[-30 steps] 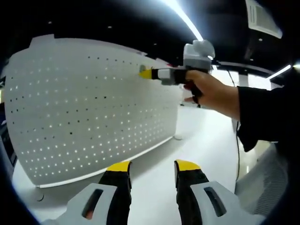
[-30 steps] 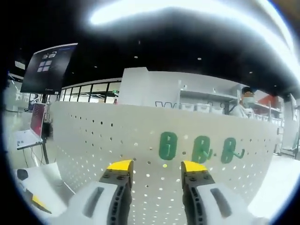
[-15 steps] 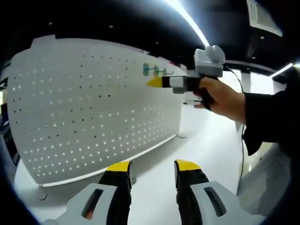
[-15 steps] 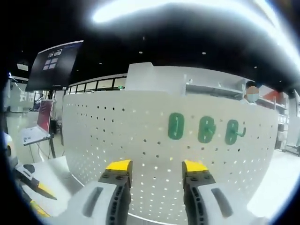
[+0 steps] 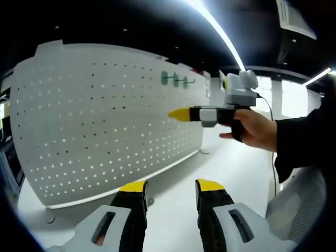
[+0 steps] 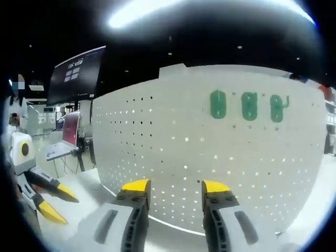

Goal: Insert the hook assembly into the mounting plate slot until the hook locks in place.

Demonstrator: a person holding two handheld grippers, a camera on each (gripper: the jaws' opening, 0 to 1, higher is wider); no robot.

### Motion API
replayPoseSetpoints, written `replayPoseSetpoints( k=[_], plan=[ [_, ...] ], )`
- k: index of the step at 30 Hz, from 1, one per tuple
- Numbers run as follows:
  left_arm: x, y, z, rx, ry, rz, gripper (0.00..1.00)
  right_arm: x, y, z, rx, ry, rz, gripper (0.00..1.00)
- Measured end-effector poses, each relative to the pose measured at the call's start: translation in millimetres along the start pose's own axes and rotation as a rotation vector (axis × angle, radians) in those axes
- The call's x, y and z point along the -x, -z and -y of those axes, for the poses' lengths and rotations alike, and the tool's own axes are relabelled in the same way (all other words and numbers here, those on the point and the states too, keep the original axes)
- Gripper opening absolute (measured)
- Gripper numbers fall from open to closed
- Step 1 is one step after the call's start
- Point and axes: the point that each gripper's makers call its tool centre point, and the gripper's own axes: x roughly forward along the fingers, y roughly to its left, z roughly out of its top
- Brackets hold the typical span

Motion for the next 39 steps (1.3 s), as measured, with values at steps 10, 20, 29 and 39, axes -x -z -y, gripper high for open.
replayPoseSetpoints(
  k=[10, 20, 29, 39],
  plan=[
    [8, -1.9, -8.1, -0.006, -0.031, 0.001, 0.37, 0, 37.1, -21, -0.049, -0.141, -0.057, 0.34],
    [23, -2.9, -26.3, 0.007, -0.096, 0.012, 0.37, -7, 79.6, -44, -0.049, -0.250, -0.155, 0.29],
    [29, -4.7, -30.6, 0.010, -0.121, 0.020, 0.37, -16, 110.6, -60, -0.033, -0.330, -0.234, 0.21],
    [26, -0.8, -26.6, 0.002, -0.112, 0.004, 0.37, -31, 138.9, -84, -0.026, -0.420, -0.305, 0.14]
  ],
)
